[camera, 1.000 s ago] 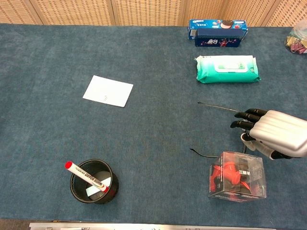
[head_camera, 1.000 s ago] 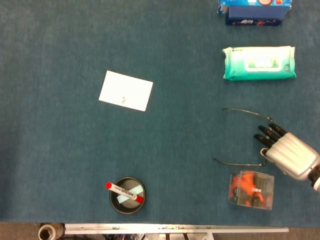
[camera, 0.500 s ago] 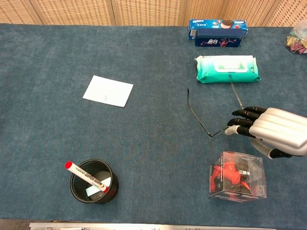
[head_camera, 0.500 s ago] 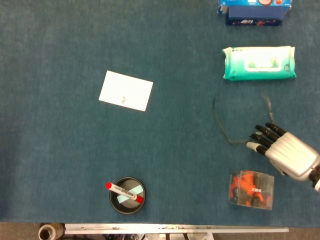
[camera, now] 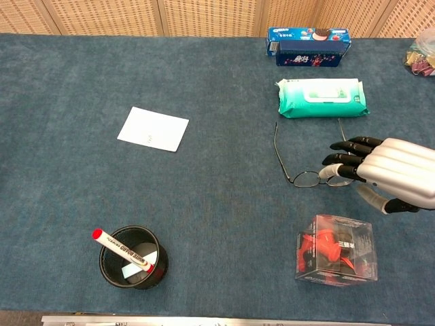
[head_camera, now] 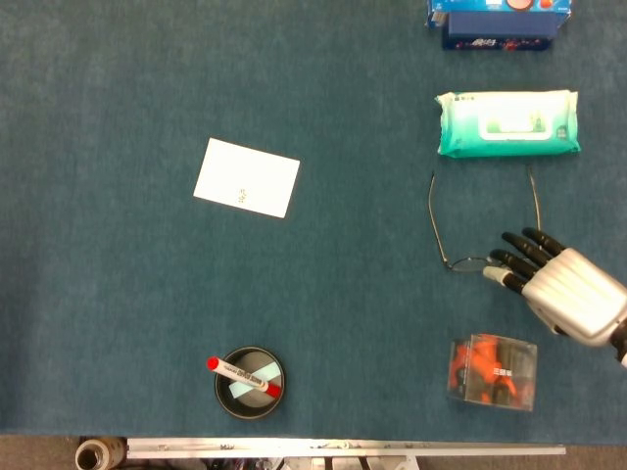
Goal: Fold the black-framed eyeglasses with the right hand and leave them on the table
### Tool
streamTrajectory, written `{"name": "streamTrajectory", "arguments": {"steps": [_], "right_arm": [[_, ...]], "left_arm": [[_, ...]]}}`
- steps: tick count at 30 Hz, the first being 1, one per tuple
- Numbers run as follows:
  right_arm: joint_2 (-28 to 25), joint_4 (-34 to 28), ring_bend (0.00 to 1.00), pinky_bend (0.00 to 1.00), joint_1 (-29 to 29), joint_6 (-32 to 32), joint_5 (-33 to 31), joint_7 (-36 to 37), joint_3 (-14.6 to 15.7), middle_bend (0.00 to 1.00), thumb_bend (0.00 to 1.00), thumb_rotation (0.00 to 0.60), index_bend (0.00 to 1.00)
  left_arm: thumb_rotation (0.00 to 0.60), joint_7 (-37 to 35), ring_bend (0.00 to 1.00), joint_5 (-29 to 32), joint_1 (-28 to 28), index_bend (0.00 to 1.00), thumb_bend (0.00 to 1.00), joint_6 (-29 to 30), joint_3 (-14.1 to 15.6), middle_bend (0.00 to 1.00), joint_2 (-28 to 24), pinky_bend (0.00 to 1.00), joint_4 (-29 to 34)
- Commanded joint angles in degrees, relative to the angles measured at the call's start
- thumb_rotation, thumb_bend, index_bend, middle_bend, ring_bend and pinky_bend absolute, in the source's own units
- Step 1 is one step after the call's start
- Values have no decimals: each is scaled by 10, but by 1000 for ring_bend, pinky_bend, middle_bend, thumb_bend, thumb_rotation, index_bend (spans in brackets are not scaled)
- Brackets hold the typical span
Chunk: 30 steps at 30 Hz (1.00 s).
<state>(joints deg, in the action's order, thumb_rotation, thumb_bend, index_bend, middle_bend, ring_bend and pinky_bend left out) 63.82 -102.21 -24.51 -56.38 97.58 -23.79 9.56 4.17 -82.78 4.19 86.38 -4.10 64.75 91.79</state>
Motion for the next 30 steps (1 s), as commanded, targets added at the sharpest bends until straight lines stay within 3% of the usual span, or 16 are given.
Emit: {"name": "streamTrajectory", "arguments": {"steps": [1, 6, 16, 30], "right_arm": [[9, 7, 36, 154, 5, -11, -6, 2, -7, 188, 654, 600, 216], [35, 23, 80, 206, 19, -31, -35, 19, -24, 230, 691, 600, 216], [36, 3, 102, 235, 12, 18, -131, 63, -43, 237, 790, 600, 216], [51, 15, 106, 249, -7, 58, -161, 85, -44, 240, 795, 600, 216]], "left_arm": [[600, -1, 393, -1, 0, 561, 243, 0, 0, 535, 0, 530, 0], [600, -3, 393, -1, 0, 561, 243, 0, 0, 535, -1, 530, 0], [600, -6, 393, -1, 0, 561, 243, 0, 0, 535, -2, 530, 0], [600, -8, 393, -1, 0, 561, 242, 0, 0, 535, -3, 530, 1]]}}
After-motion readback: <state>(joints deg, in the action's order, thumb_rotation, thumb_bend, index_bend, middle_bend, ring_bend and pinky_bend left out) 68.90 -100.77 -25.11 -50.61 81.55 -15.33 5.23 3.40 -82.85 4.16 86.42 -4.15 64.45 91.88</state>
